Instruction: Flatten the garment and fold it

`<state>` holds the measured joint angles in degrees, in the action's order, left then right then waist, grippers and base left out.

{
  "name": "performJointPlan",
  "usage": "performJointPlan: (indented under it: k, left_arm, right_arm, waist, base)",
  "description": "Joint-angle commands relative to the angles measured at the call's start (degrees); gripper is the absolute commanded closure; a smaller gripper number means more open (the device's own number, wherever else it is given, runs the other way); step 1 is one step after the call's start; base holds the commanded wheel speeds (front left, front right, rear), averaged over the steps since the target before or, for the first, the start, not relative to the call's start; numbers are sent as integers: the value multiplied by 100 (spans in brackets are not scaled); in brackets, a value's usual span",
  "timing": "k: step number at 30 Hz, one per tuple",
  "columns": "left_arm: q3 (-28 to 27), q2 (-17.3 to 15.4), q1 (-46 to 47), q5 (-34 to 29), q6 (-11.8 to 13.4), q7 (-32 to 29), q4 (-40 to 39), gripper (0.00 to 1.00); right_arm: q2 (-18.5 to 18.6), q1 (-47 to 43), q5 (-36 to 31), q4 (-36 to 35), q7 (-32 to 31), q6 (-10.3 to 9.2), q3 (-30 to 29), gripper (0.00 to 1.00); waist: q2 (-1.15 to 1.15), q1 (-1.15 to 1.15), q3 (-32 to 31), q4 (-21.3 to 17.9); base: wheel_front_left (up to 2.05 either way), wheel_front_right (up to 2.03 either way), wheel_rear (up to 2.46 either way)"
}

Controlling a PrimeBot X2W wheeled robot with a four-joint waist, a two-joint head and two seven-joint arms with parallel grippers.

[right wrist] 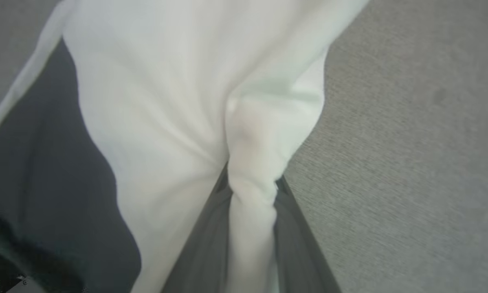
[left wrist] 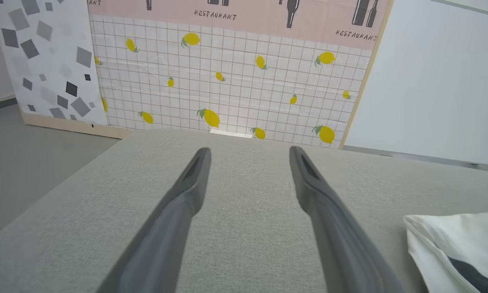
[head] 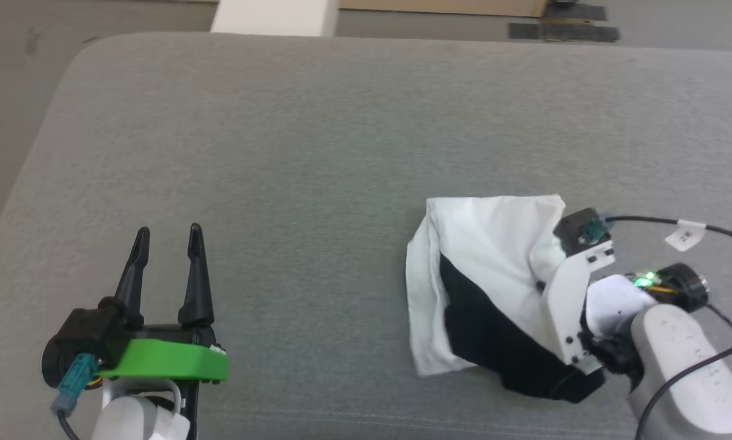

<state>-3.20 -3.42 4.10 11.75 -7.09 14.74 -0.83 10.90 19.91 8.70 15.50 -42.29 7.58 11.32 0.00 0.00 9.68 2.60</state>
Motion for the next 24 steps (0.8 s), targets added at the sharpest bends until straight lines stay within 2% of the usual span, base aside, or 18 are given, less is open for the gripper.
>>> performJointPlan:
  k: [1,2,3,6,11,15,24]
  left_arm:
    - [-2,23,-32,4,-32,26,-23,0]
    - [-24,24,-28,11,-33,26,-39,0]
    - [-35,24,16,3,-33,26,-67,0]
    - [-4,-12,109,-43,-35,26,-99,0]
    - [44,-115,387,-102,-36,26,-160,0]
    - [7,-231,635,-184,-25,26,-355,0]
    - [-50,-564,950,-326,16,-235,-855,0]
  right_arm:
    - [201,119,94,-101,-84,-9,53,100]
    - [304,162,136,-155,-143,-9,129,100]
    - [523,270,227,-236,-228,-9,229,100]
    - [764,497,313,-237,-282,-9,299,100]
    - [987,955,364,-6,-159,-9,104,100]
    - [1181,1422,276,276,39,-9,-318,100]
    - [1718,2204,-196,998,368,-9,-1464,100]
  waist:
    - [0,0,-14,-635]
    - [0,0,17,-804]
    - [0,0,106,-1132]
    - [0,0,291,-1619]
    - [0,0,710,-2031]
    - [0,0,1274,-2047]
    - [0,0,2473,-1584]
  base:
    - [0,0,0]
    - [0,0,0]
    - [0,0,0]
    - [0,0,0]
    - [0,0,0]
    - [0,0,0]
    - [0,0,0]
